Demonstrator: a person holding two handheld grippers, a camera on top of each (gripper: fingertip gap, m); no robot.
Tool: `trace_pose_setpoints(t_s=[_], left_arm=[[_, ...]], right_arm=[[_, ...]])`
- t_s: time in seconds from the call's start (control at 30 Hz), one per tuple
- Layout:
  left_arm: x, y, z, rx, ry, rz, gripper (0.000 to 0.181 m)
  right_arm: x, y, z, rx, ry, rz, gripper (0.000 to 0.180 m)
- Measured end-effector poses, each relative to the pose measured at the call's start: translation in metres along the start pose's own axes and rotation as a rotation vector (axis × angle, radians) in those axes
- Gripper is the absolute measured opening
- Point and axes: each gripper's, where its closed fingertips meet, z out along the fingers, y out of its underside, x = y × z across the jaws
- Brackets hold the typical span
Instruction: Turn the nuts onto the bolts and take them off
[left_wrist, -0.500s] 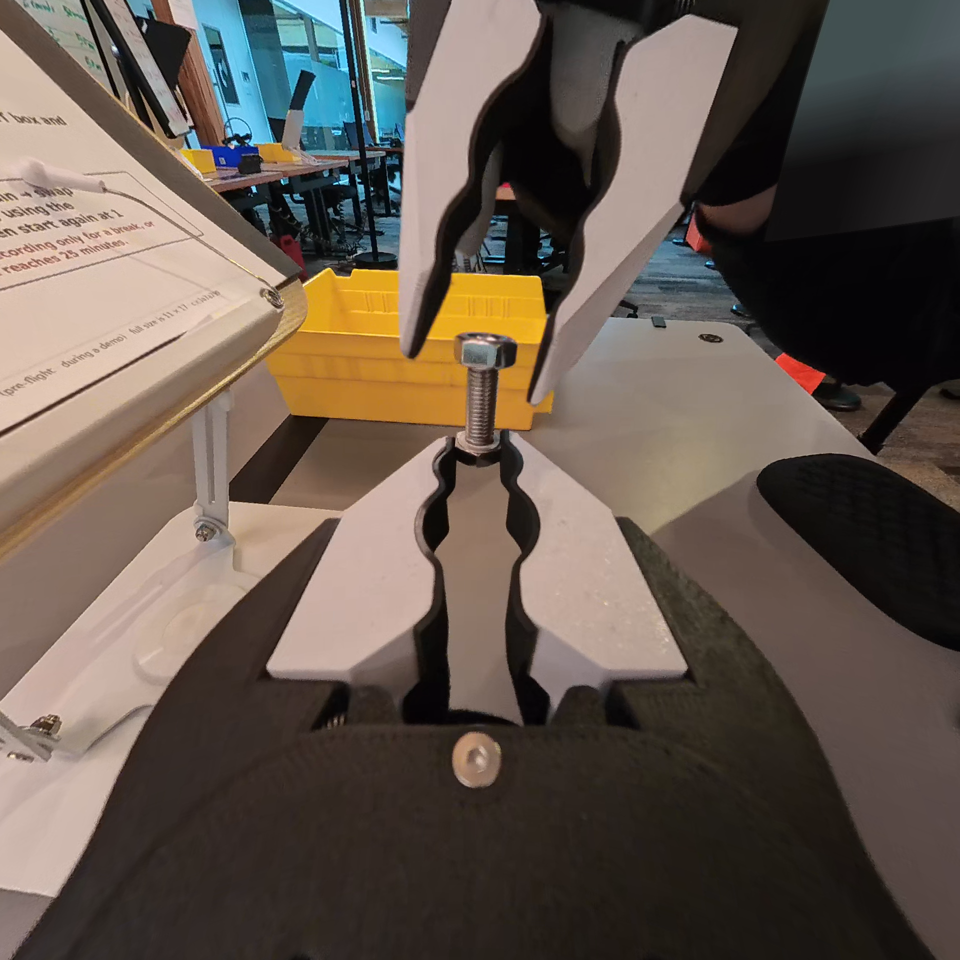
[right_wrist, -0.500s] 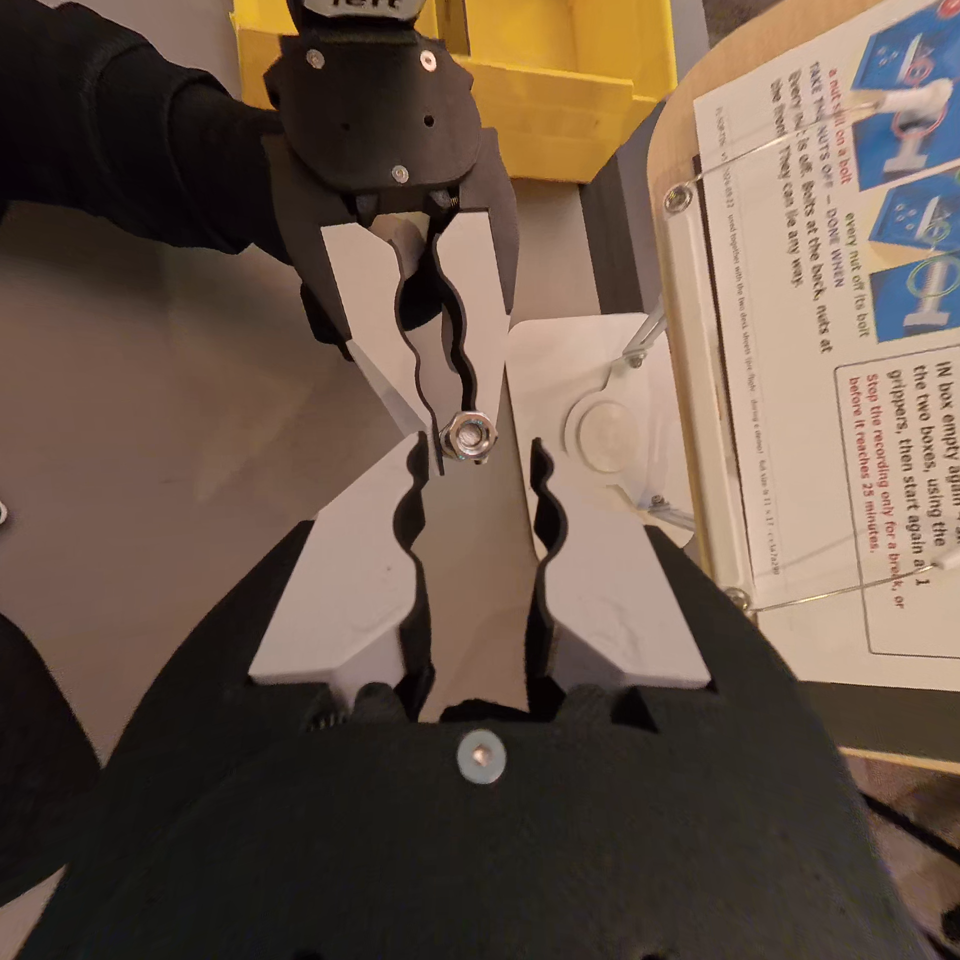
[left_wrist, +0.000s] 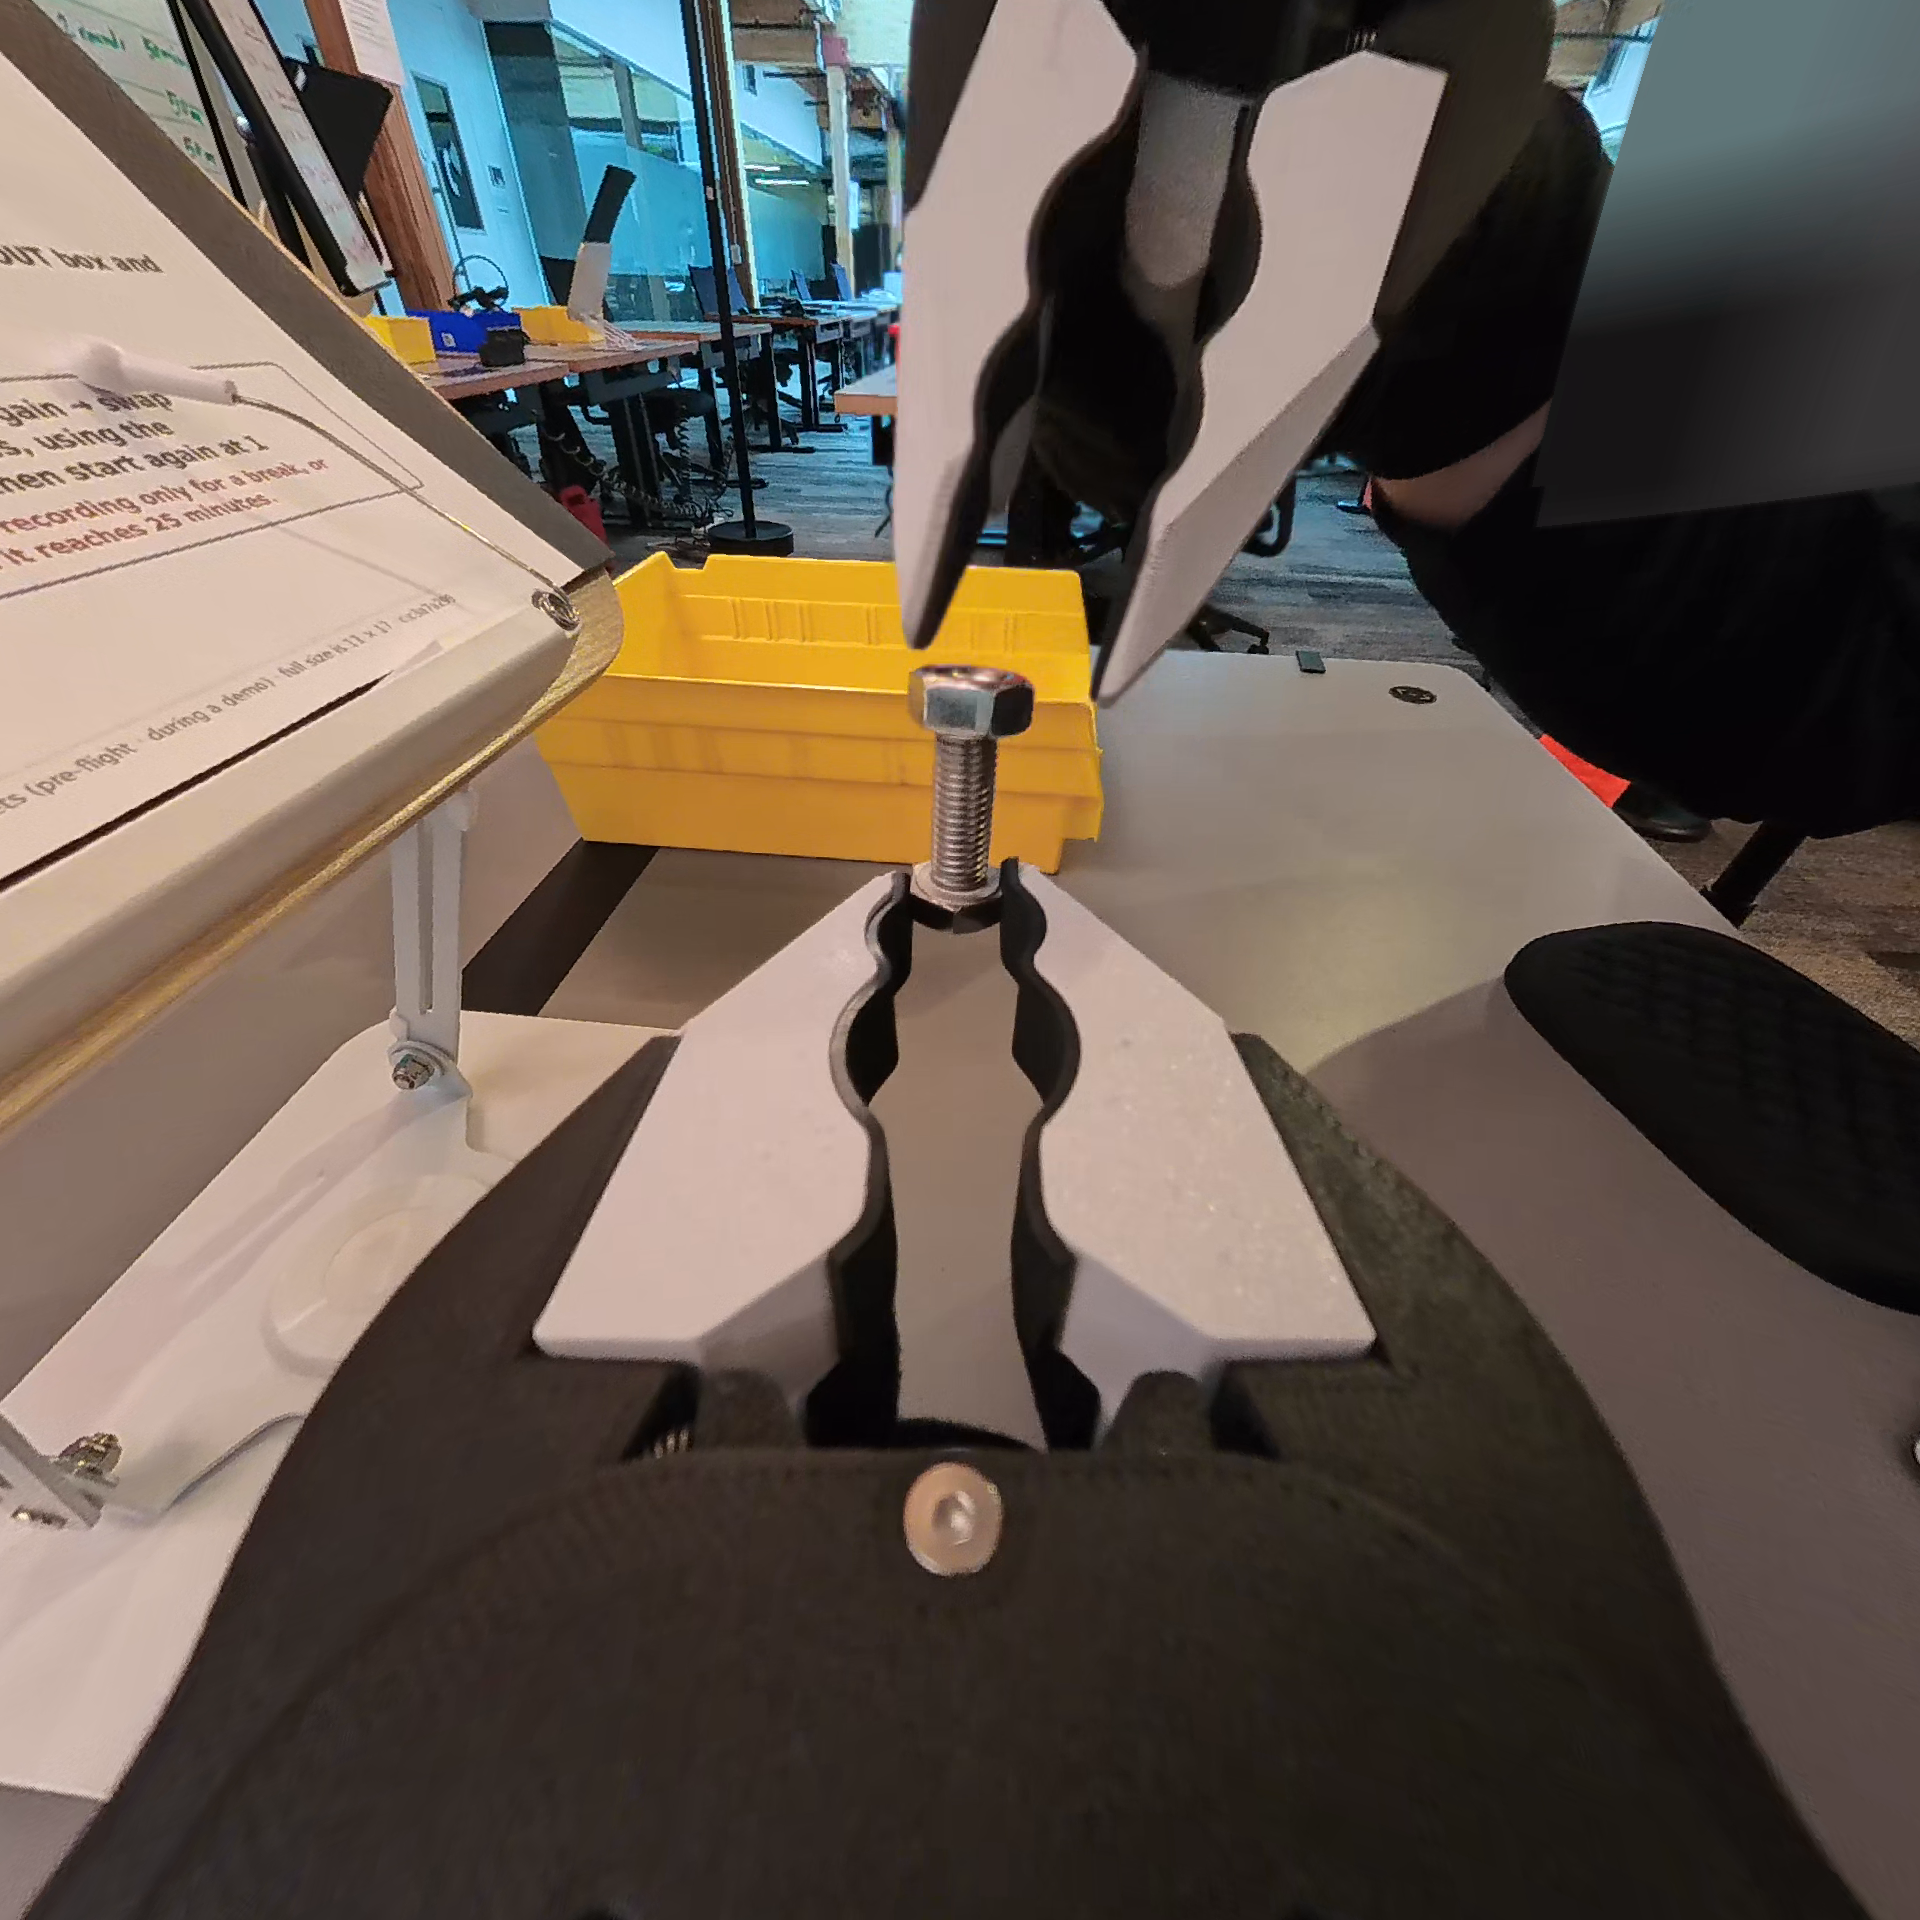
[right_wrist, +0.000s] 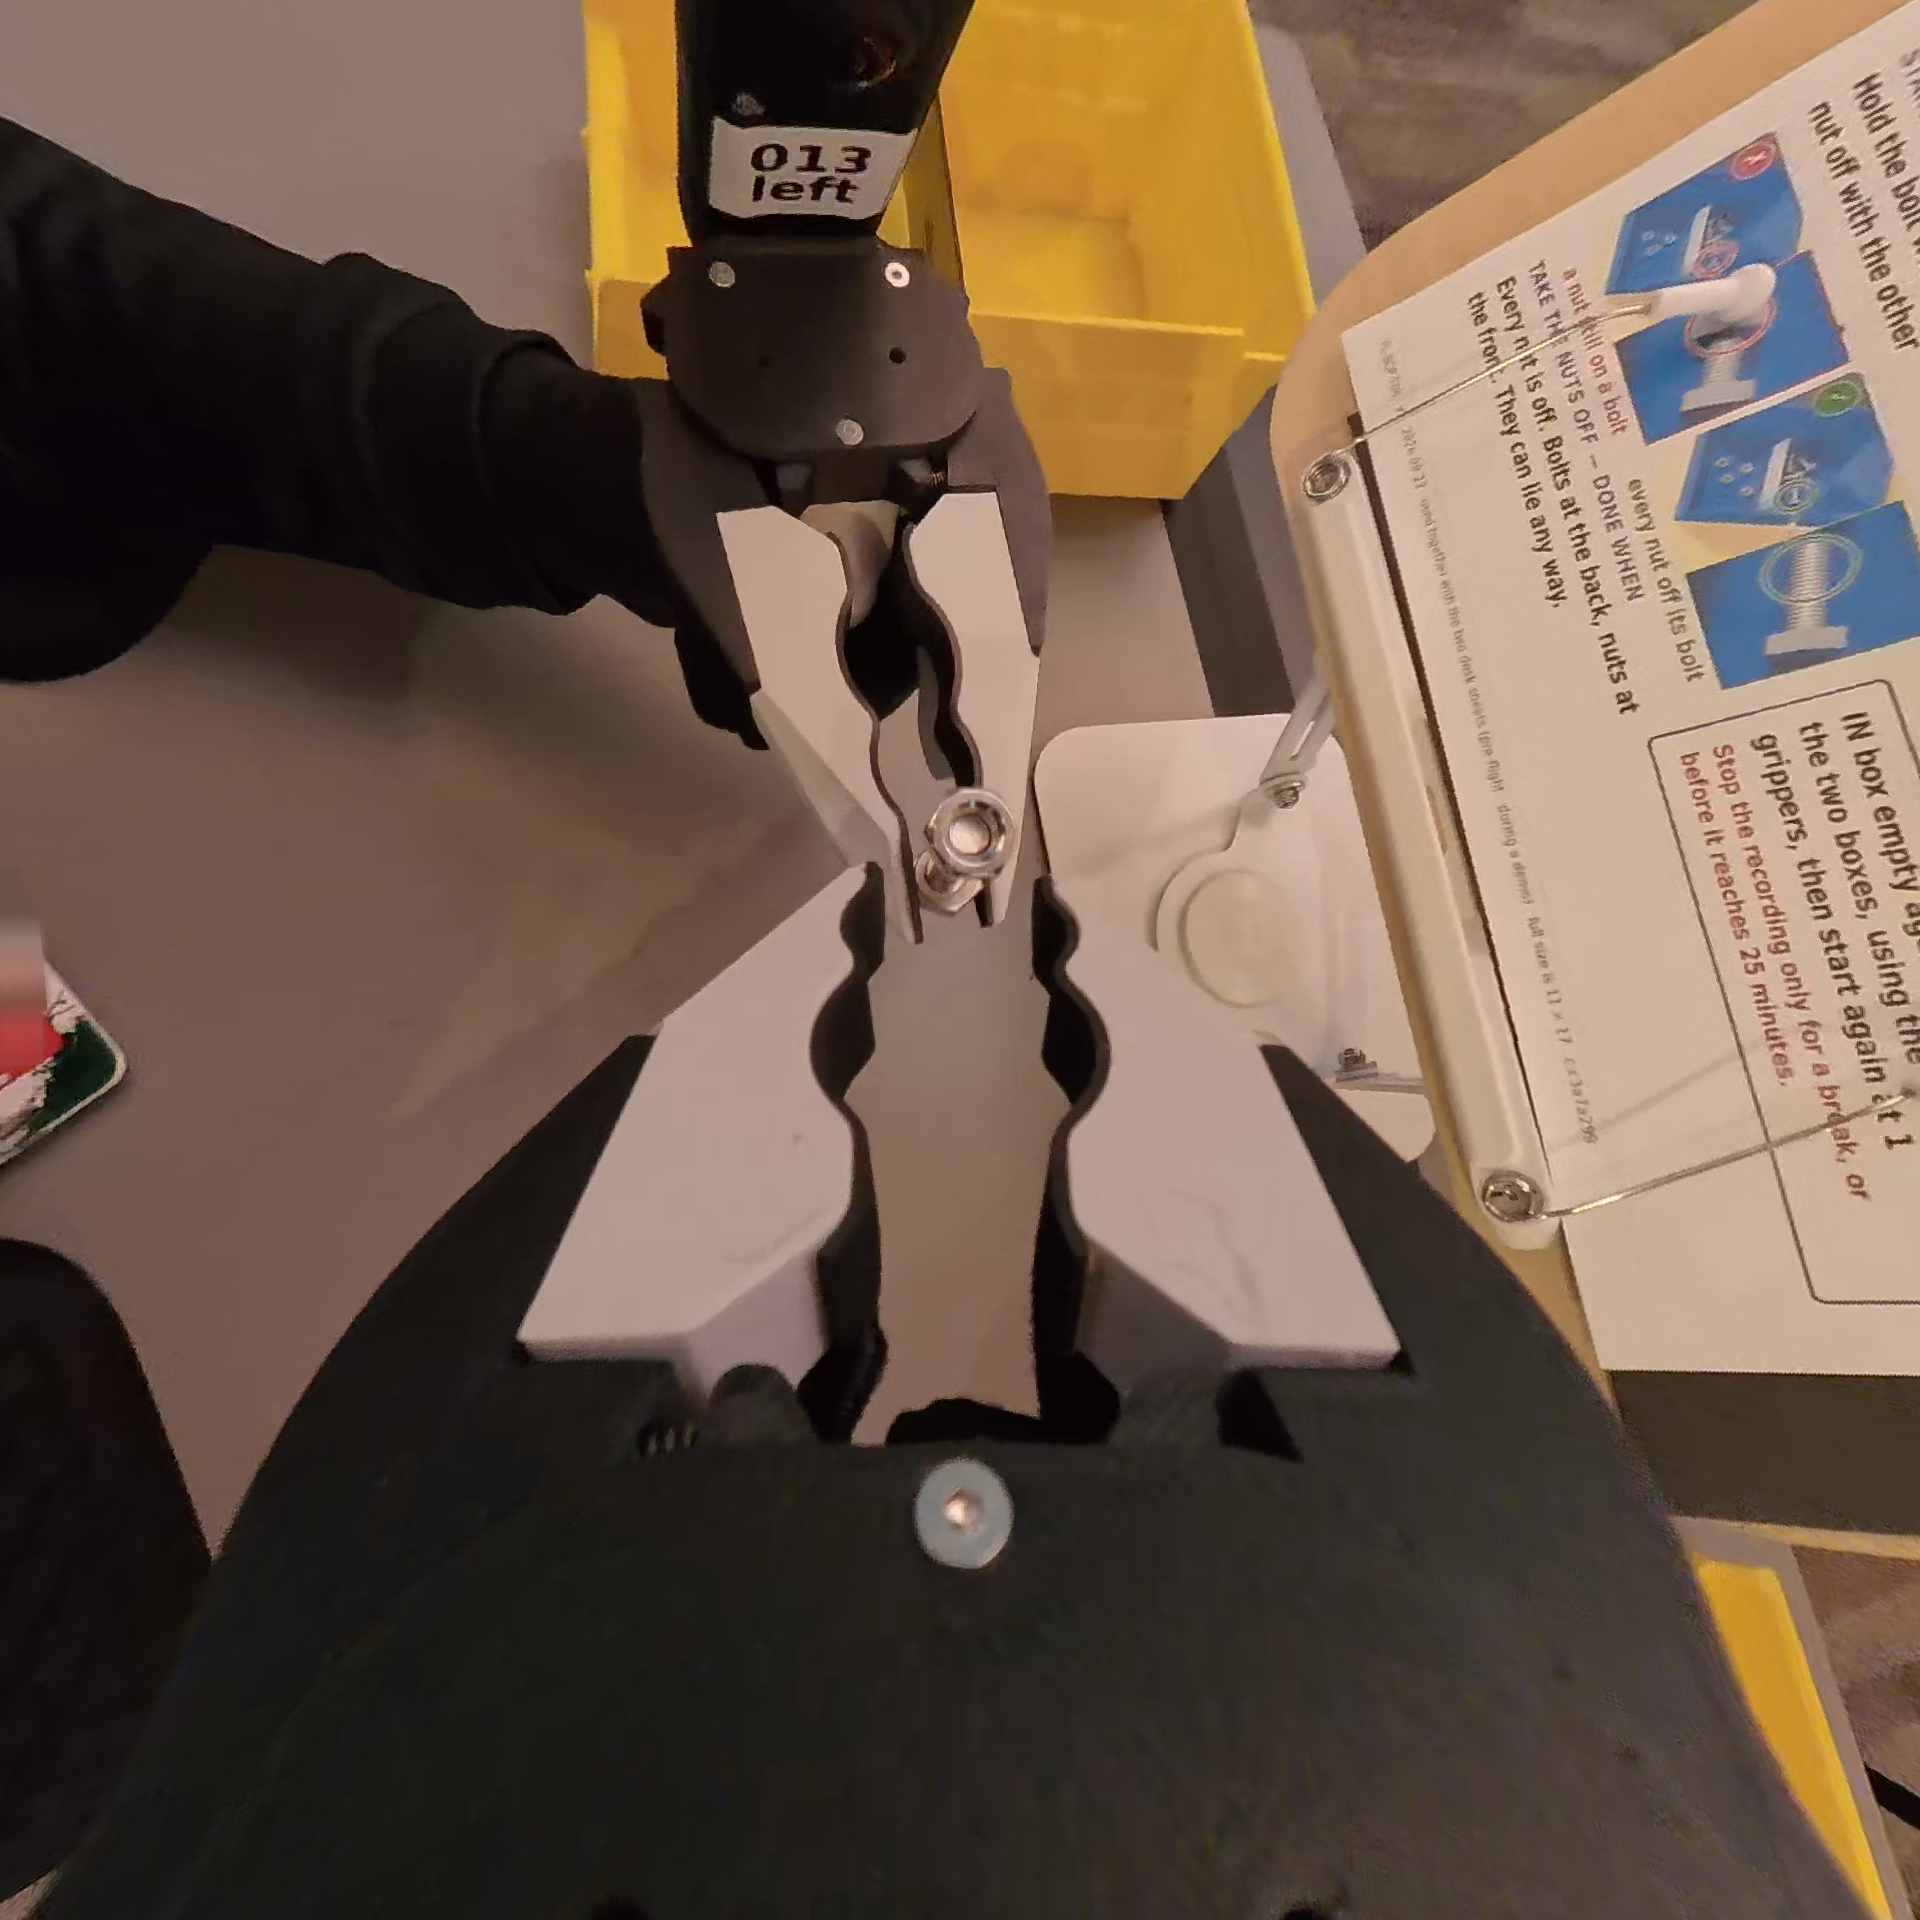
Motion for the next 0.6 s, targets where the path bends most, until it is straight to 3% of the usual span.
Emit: trace_pose_setpoints(t_s=[0.07, 0.2, 0.33, 0.6], left_arm=[[0.001, 0.0, 0.001, -0.004, -0.002, 0.005, 0.015], [0.0, 0.003, 0.003, -0.029, -0.028, 0.031, 0.015], [-0.003, 0.004, 0.003, -0.054, -0.052, 0.055, 0.015], [0.005, 0.01, 0.005, -0.107, -0.012, 0.077, 0.015]], right_arm=[[0.001, 0.002, 0.007, -0.035, 0.018, 0.002, 0.03], [-0.001, 0.003, 0.018, -0.055, 0.0, 0.05, 0.017], [0.0, 0.005, 0.018, -0.063, -0.016, 0.07, 0.016], [-0.007, 0.014, 0.016, -0.186, -0.082, -0.163, 0.016]])
